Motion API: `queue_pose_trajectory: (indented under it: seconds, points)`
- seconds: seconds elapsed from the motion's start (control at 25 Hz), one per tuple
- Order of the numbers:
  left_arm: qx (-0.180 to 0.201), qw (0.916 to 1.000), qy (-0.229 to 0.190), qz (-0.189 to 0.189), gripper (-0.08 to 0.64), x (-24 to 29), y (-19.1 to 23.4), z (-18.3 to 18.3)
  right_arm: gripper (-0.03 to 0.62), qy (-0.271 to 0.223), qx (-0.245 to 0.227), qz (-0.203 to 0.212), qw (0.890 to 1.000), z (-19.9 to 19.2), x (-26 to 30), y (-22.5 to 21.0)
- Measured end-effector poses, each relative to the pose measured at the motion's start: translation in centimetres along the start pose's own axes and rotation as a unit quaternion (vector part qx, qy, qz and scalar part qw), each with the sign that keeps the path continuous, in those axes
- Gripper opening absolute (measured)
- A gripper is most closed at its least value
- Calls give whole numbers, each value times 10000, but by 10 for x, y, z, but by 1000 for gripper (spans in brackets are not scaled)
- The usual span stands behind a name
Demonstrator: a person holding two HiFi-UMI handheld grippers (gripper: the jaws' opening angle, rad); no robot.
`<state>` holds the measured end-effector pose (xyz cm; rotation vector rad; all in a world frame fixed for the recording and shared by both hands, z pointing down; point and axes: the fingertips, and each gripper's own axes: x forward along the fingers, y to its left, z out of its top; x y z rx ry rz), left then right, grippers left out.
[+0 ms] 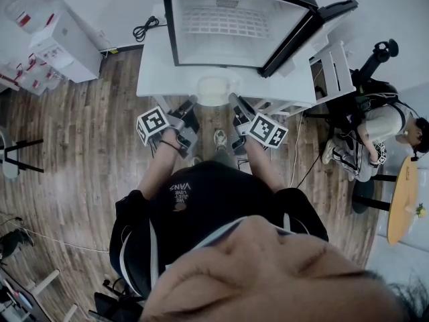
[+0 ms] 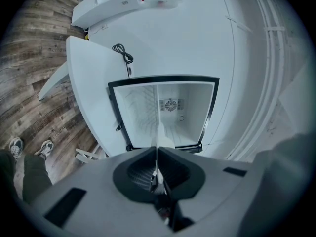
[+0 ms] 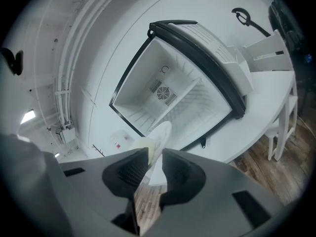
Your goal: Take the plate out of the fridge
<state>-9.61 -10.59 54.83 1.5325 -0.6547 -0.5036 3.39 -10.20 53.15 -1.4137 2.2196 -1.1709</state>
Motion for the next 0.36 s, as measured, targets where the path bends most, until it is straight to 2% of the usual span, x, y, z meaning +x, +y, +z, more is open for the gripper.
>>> queue_pose_trajectory:
  seconds: [0.36]
  points:
    - [15,10000,4,5,28,1,2,1,94,6,12,-6,10000,-1,1,-3]
